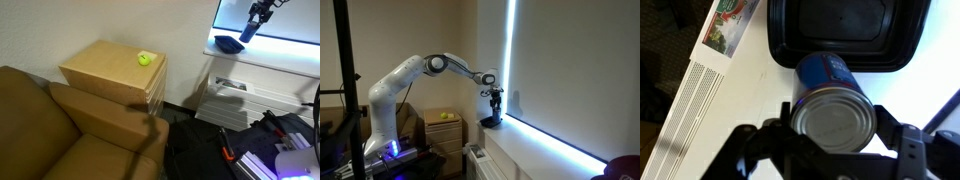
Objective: Move the can to the black bowl on the window sill
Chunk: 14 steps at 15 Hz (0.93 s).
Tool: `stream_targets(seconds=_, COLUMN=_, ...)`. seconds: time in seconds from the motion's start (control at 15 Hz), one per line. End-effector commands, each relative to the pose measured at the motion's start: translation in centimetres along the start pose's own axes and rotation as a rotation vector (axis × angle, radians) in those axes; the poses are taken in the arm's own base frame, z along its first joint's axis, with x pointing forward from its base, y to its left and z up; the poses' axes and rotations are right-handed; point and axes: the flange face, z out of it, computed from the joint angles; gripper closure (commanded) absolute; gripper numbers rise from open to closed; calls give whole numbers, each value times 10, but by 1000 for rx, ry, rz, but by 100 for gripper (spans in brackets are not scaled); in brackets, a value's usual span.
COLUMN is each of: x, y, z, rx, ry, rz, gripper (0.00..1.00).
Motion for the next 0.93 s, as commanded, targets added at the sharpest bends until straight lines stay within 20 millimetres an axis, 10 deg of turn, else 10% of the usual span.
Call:
stream_targets(seconds=0.0, x=32, y=3, z=-18, rx=137, ry=-124, rz=-45, gripper=45)
stream_targets(seconds=0.53, x=-13, y=-7, z=-15, rx=168, ry=-211, rz=-404, gripper=45)
stream_targets(seconds=0.6, x=-3, y=-7, z=-4, rx=168, ry=-192, rz=-350, gripper=20)
stream_targets(seconds=0.73, x=-16, y=-11, z=-3, rx=167, ry=-201, rz=-377, gripper=20)
stream_targets(seconds=0.8, x=-17, y=-11, z=-3, rx=167, ry=-201, rz=-380, gripper=45)
stream_targets(seconds=0.87, x=-19, y=-13, z=1, rx=161, ry=-178, rz=-376, gripper=45)
